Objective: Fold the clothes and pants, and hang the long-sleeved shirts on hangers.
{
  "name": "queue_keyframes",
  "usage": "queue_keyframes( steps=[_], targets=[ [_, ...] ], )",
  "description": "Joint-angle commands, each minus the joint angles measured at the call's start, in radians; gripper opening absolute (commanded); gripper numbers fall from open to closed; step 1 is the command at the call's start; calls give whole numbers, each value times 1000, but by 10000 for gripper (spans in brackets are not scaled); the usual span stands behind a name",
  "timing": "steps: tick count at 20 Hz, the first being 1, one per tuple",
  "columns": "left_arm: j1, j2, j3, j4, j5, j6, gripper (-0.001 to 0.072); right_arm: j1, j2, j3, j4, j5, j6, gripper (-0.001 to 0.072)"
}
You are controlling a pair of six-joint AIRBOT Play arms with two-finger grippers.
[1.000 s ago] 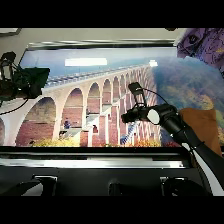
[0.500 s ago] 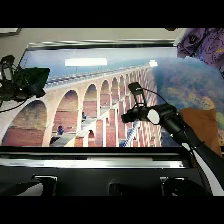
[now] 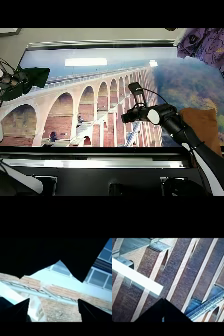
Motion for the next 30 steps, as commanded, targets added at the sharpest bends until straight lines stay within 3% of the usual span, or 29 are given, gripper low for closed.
queue_keyframes(
  steps=[1, 5, 7, 11, 15, 18, 24, 27, 30],
  targets=[
    [48, -214, 126, 18, 165, -46, 720, 1, 0, 1, 0, 0, 0, 32],
    [80, -273, 99, 20, 288, -65, 720, 1, 0, 1, 0, 0, 0, 32],
    [89, -274, 103, 21, 317, -76, 560, 1, 0, 1, 0, 0, 0, 32],
    [95, -270, 102, -10, 277, -71, 17, 1, 0, 1, 0, 0, 0, 32],
    [62, -170, 84, -29, 123, -42, 9, 1, 0, 1, 0, 0, 0, 32],
    [0, 26, -29, -194, 32, 76, 9, 1, 0, 1, 0, 0, 0, 32],
    [-256, 567, -578, -335, -72, 67, 9, 1, 0, 1, 0, 0, 0, 32],
    [-446, 794, -850, -420, -72, -32, 10, 1, 0, 1, 0, 0, 0, 32],
    [-692, 904, -1023, -432, -44, -171, 12, 1, 0, 1, 0, 0, 0, 32]
  ],
)
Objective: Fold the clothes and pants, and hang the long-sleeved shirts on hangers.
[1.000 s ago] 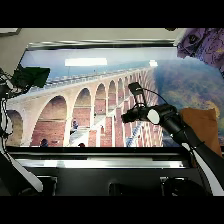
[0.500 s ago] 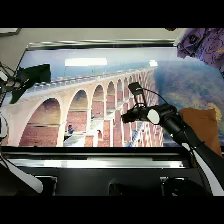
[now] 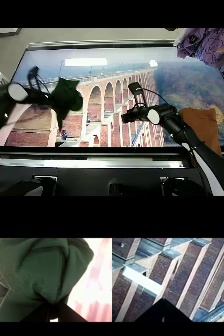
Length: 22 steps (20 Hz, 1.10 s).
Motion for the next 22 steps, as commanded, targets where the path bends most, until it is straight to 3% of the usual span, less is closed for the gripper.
queue_keyframes(
  steps=[1, 6, 7, 8, 10, 16, 18, 19, 20, 21, 22],
  targets=[
    [-281, 142, -222, -46, 38, -171, 12, 1, 0, 1, 0, 0, 0, 32],
    [-558, 96, -354, -46, 205, -345, 41, 1, 0, 1, 0, 0, 0, 32],
    [-559, 92, -358, -48, 194, -354, 193, 1, 0, 1, 1, 0, 1, 32],
    [-537, 101, -355, -47, 170, -350, 398, 1, 0, 1, 2, 0, 1, 32],
    [-444, 154, -339, -40, 87, -293, 659, 1, 0, 1, 9, 0, 1, 32],
    [-5, 463, -315, 41, -105, -161, 673, 2, 1, 1, 40, -10, 37, 37],
    [113, 522, -315, 42, -129, -103, 671, -38, -8, 8, 51, -87, 275, 72],
    [162, 537, -315, 45, -130, -83, 670, -93, -25, 19, 107, -131, 385, 158],
    [198, 541, -315, 46, -129, -84, 670, -169, -59, 36, 252, -174, 417, 243],
    [231, 540, -315, 45, -129, -84, 670, -231, -112, 64, 447, -187, 336, 342],
    [253, 539, -315, 45, -129, -84, 669, -271, -175, 100, 645, -167, 195, 369]
  ],
)
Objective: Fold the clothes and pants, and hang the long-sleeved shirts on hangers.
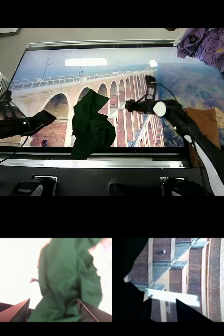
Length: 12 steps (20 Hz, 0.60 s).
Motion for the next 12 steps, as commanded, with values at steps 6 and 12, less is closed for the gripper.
queue_keyframes(
  steps=[6, 12],
  targets=[
    [135, 32, 0, 6, -19, 30, 667, -93, -533, 429, 660, 132, -290, 367],
    [135, 5, 0, 5, -21, 26, 681, -25, -663, 497, 635, 110, -245, 339]
  ],
)
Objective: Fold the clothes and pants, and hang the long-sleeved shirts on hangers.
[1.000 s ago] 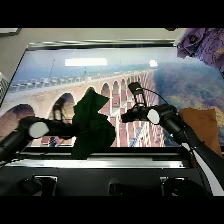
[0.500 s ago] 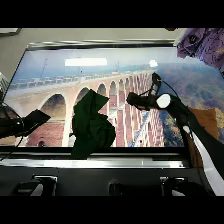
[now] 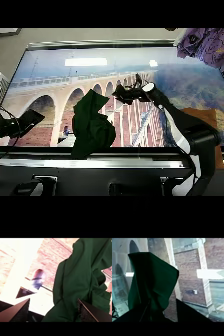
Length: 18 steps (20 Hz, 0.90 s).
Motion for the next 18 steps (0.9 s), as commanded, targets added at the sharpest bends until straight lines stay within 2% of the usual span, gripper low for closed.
queue_keyframes(
  steps=[1, 9, 13, 17, 18],
  targets=[
    [3, -21, -1, -1, -2, -1, 681, 47, -67, 34, -16, -31, 47, 339],
    [3, -51, -1, -27, -8, 0, 682, 118, -104, 34, -22, -168, 151, 347],
    [3, -51, -2, -26, -44, 5, 682, 142, -114, 35, 8, -200, 153, 337],
    [3, -51, -3, -26, -44, 4, 682, 162, -128, 35, 12, -238, 207, 240],
    [3, -51, -3, -27, -45, 4, 682, 162, -129, 35, 12, -252, 227, 240]
  ],
)
